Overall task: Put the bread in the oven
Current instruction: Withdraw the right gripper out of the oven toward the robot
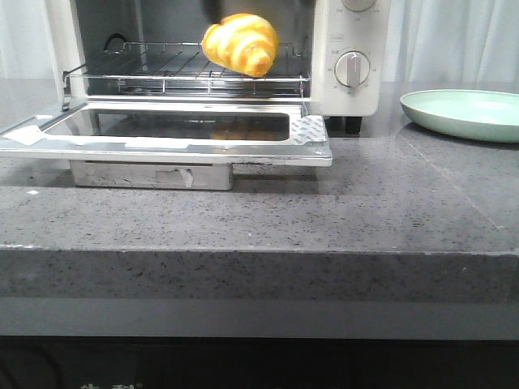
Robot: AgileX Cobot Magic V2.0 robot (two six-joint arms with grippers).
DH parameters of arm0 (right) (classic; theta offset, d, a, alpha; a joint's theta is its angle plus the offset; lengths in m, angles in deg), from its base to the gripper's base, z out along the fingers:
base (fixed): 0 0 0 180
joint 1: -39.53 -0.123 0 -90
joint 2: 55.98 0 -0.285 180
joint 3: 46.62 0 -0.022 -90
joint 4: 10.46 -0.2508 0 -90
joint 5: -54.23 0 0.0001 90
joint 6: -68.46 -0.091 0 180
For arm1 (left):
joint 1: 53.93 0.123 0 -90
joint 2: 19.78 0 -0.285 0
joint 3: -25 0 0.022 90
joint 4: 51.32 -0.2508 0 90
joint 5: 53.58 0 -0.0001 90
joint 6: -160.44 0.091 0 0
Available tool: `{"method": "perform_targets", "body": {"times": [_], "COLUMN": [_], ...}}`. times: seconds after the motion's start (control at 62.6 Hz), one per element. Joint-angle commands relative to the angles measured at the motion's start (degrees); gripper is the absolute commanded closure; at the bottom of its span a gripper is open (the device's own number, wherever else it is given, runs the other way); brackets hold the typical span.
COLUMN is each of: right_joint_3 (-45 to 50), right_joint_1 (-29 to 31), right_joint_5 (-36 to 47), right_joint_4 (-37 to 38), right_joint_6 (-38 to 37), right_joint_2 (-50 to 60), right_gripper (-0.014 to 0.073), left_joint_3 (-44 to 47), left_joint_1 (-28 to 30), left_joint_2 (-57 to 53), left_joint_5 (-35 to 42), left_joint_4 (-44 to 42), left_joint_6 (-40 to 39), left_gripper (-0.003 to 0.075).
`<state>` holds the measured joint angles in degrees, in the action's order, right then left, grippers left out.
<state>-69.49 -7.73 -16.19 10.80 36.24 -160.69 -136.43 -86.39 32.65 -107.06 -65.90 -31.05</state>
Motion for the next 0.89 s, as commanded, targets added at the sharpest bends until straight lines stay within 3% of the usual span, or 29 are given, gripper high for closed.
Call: {"method": "perform_targets", "body": {"times": [0.0,0.208,0.383,0.479,0.878], "right_joint_3": [5.14,21.96,30.63,33.62,41.75], "right_joint_1": [1.34,9.56,15.94,16.66,16.66], "right_joint_5": [6.05,13.4,14.57,14.79,21.14], "right_joint_4": [2.87,1.42,-6.96,-10.33,-10.69], "right_joint_6": [0.42,2.48,13.29,18.32,23.1], "right_joint_2": [8.83,23.09,32.63,37.61,52.25], "right_gripper": [0.0013,0.0013,0.0013,0.0013,0.0013], "left_joint_3": [-1.3,-1.3,-1.3,-1.3,-1.3], "left_joint_1": [0.18,0.18,0.18,0.18,0.18], "left_joint_2": [-0.25,-0.25,-0.25,-0.25,-0.18], "left_joint_5": [3.56,3.56,3.56,3.56,3.8], "left_joint_4": [-0.84,-0.84,-0.84,-0.84,-0.84], "left_joint_6": [-0.62,-0.62,-0.62,-0.62,-0.62], "left_gripper": [0.0738,0.0738,0.0738,0.0738,0.0738]}}
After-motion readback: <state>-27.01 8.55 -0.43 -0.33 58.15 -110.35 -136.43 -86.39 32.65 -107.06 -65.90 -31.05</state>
